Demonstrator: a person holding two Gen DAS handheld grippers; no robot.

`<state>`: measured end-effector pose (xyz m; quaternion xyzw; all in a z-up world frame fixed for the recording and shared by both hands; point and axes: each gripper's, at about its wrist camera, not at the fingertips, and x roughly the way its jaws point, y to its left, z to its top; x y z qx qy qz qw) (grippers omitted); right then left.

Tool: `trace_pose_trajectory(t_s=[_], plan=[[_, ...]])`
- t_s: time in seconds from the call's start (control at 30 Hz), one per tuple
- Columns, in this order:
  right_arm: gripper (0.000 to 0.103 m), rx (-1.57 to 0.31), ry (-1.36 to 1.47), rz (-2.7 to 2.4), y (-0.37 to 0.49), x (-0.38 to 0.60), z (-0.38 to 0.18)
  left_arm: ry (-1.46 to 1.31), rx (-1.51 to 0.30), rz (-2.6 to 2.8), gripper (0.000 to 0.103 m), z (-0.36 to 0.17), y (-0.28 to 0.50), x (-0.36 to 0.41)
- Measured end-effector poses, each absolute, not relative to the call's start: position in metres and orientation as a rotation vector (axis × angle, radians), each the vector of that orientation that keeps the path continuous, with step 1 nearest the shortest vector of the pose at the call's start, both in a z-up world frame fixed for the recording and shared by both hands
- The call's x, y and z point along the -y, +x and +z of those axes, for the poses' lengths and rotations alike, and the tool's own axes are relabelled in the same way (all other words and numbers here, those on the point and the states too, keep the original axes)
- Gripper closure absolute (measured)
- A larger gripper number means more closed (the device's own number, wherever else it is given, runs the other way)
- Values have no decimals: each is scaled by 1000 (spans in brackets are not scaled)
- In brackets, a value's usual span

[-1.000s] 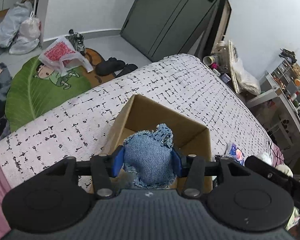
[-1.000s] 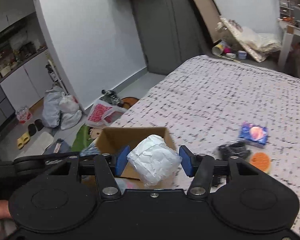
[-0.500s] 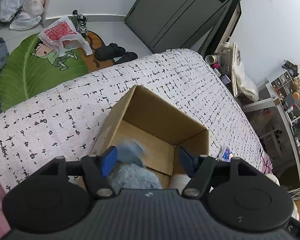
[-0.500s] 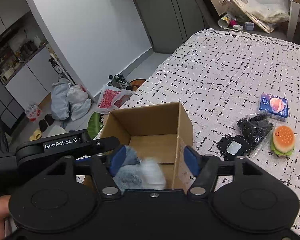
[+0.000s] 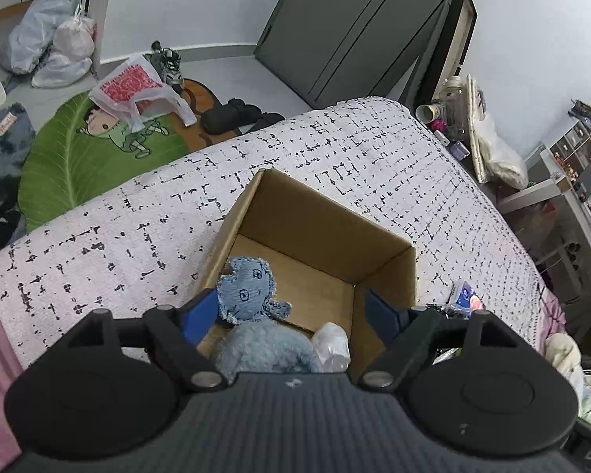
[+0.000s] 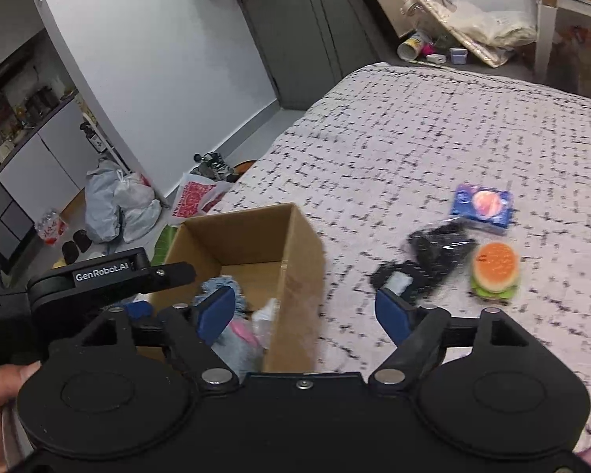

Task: Organize soft objects
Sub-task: 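Open both grippers to drop the denim pouch and white bag into the box, then move both grippers back toward the black mesh bags and burger plush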

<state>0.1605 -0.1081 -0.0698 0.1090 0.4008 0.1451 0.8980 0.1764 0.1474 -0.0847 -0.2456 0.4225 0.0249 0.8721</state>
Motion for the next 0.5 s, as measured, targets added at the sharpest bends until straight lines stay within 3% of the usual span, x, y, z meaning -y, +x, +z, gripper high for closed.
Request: trace_pose_trajectory(t_s=[0.5], plan=[[19, -826, 162, 262, 170, 177, -61, -355, -817, 25, 21, -68, 171, -89]])
